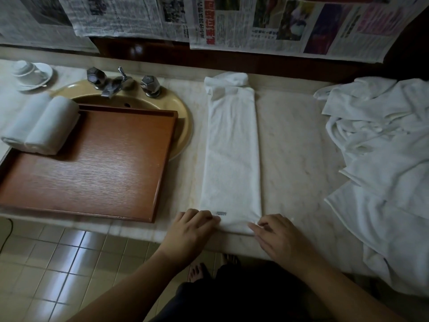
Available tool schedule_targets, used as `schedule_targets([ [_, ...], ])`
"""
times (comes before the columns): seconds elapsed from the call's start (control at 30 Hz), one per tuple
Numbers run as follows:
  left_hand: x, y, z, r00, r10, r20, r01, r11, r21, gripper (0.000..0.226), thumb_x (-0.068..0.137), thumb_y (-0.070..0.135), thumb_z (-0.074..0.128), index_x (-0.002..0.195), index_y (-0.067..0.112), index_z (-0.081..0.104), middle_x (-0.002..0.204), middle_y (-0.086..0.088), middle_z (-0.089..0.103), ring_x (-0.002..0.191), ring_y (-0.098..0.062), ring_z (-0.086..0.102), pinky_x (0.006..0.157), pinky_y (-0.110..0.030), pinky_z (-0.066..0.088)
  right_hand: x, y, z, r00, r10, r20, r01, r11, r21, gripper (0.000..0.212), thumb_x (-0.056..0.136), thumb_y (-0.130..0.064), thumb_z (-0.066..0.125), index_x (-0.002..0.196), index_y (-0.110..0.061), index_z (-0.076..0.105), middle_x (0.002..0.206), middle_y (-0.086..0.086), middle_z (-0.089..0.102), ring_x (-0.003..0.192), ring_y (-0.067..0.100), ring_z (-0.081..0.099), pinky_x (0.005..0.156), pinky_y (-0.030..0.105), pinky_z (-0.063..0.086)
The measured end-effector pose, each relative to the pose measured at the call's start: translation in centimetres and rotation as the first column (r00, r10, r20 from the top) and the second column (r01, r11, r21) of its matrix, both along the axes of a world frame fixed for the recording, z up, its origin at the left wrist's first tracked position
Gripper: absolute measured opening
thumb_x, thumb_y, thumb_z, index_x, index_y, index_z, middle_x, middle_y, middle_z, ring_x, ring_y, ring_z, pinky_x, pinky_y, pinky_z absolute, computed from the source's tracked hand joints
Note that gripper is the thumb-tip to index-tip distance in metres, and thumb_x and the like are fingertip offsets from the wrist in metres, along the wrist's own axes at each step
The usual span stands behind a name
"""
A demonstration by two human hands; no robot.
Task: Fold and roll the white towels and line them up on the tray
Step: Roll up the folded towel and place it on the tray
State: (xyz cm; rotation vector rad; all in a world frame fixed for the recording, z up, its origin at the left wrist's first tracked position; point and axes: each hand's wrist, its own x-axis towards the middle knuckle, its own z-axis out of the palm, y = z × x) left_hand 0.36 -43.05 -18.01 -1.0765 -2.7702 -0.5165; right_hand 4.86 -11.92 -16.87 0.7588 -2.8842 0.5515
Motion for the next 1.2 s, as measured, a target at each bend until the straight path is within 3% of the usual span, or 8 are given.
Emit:
schedule_targets([
  [0.27,0.1,1.5,0.2,0.940,0.267,0.213,-0.298,0.945,0.134,0.026,0.104,0.037,0.057,0.124,0.032,0.072,0.120,0.013,0.067,0.094,-0.017,0.052,0.074,-0.035,0.051,-0.2,-1.1,-0.1,0.967,-0.174,0.186,0.211,0.957,-0.201,0.027,0.103,-0.023,0.055,0.124,-0.014,0.070,0.110,-0.001,0.059,0.097,0.019,0.064,0.089,0.030,0.052],
  [0.4,-0.5,2.9,1.3,0.772,0.448,0.451,-0.562,0.813,0.155,0.022,0.102,0.053,0.055,0.117,0.041,0.067,0.106,0.023,0.068,0.099,-0.008,0.055,0.071,-0.028,0.048,-1.3,-1.4,-0.1,0.891,-0.298,0.343,0.406,0.859,-0.310,0.017,0.102,-0.017,0.061,0.117,-0.018,0.067,0.109,-0.005,0.059,0.099,0.015,0.064,0.089,0.034,0.053],
  [0.5,-1.0,3.6,2.0,0.613,0.463,0.640,-0.713,0.673,0.197,0.026,0.097,0.055,0.064,0.119,0.047,0.056,0.100,0.020,0.067,0.107,0.000,0.056,0.078,-0.032,0.055,-2.1,-1.6,1.1,0.848,-0.308,0.431,0.456,0.839,-0.297,0.015,0.103,-0.023,0.059,0.115,-0.032,0.064,0.107,-0.009,0.054,0.091,0.005,0.061,0.086,0.032,0.054],
  [0.6,-1.3,4.1,2.2,0.626,0.547,0.555,-0.712,0.691,0.122,0.031,0.095,0.054,0.066,0.121,0.040,0.057,0.110,0.013,0.061,0.110,-0.010,0.048,0.087,-0.037,0.051,-2.6,-1.7,1.9,0.823,-0.288,0.489,0.455,0.850,-0.266,0.015,0.105,-0.030,0.055,0.108,-0.043,0.061,0.101,-0.010,0.045,0.079,0.004,0.058,0.078,0.021,0.049],
  [0.7,-1.4,4.2,1.8,0.673,0.583,0.455,-0.679,0.731,0.067,0.025,0.096,0.054,0.065,0.111,0.035,0.064,0.110,0.006,0.056,0.105,-0.016,0.043,0.084,-0.033,0.041,-3.0,-1.6,1.9,0.855,-0.280,0.436,0.421,0.866,-0.271,0.021,0.101,-0.019,0.061,0.104,-0.038,0.068,0.100,-0.013,0.043,0.082,0.005,0.059,0.077,0.013,0.046],
  [0.83,-1.7,3.7,1.1,0.779,0.557,0.287,-0.603,0.791,0.101,0.023,0.093,0.050,0.071,0.100,0.028,0.076,0.102,0.002,0.064,0.093,-0.022,0.048,0.077,-0.034,0.042,-3.7,-1.0,1.4,0.950,-0.222,0.221,0.269,0.939,-0.215,0.024,0.090,-0.005,0.072,0.105,-0.023,0.079,0.097,-0.007,0.052,0.087,0.013,0.058,0.077,0.030,0.053],
  [1.03,-2.5,1.8,0.6,0.938,0.335,-0.088,-0.332,0.942,0.053,0.029,0.099,0.050,0.064,0.102,0.026,0.079,0.108,-0.004,0.064,0.090,-0.029,0.053,0.067,-0.039,0.045,-2.9,-0.5,0.9,0.991,-0.118,0.064,0.124,0.986,-0.109,0.032,0.087,-0.018,0.067,0.118,-0.022,0.076,0.101,-0.003,0.057,0.083,0.019,0.054,0.069,0.039,0.052],
  [1.2,-3.3,-0.8,0.3,0.989,0.098,-0.109,-0.107,0.991,-0.079,0.039,0.103,0.046,0.055,0.130,0.024,0.070,0.118,-0.002,0.062,0.102,-0.027,0.056,0.076,-0.039,0.045,-3.1,0.5,-0.2,0.994,-0.093,0.063,0.101,0.986,-0.134,0.032,0.094,-0.022,0.073,0.127,-0.023,0.072,0.109,-0.005,0.060,0.089,0.019,0.058,0.079,0.036,0.053],
])
